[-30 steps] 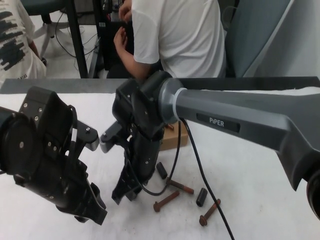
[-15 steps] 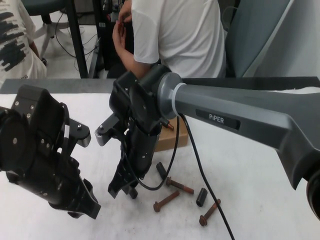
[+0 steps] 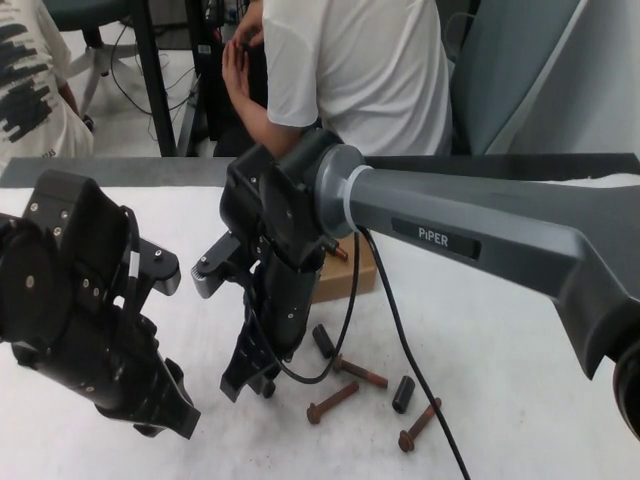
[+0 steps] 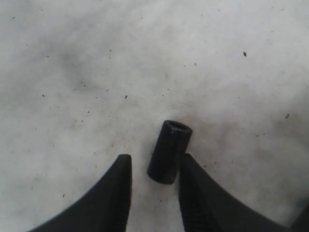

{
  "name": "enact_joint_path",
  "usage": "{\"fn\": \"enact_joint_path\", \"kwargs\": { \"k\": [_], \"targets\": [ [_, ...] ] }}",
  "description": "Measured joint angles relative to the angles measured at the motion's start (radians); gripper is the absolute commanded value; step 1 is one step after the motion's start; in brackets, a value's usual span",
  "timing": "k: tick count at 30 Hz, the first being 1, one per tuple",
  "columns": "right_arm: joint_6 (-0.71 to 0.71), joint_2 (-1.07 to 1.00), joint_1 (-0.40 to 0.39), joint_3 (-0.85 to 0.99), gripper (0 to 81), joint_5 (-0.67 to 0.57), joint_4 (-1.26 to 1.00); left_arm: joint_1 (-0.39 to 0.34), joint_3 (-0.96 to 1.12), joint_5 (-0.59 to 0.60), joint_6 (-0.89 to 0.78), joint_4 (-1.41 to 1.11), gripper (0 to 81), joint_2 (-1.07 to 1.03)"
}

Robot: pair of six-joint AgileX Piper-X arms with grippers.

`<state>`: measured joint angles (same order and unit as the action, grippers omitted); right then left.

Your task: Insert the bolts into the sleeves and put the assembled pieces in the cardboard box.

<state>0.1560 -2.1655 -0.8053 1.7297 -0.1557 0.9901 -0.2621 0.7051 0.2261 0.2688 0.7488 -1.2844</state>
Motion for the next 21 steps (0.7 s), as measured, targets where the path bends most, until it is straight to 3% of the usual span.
{"fn": "enact_joint_path", "kwargs": {
  "k": [21],
  "targets": [
    [0.000, -0.029, 0.000, 0.000, 31.2, 0.006, -0.023, 0.003, 0.000, 0.000, 0.000, 0.000, 39.7, 0.000]
  ]
}}
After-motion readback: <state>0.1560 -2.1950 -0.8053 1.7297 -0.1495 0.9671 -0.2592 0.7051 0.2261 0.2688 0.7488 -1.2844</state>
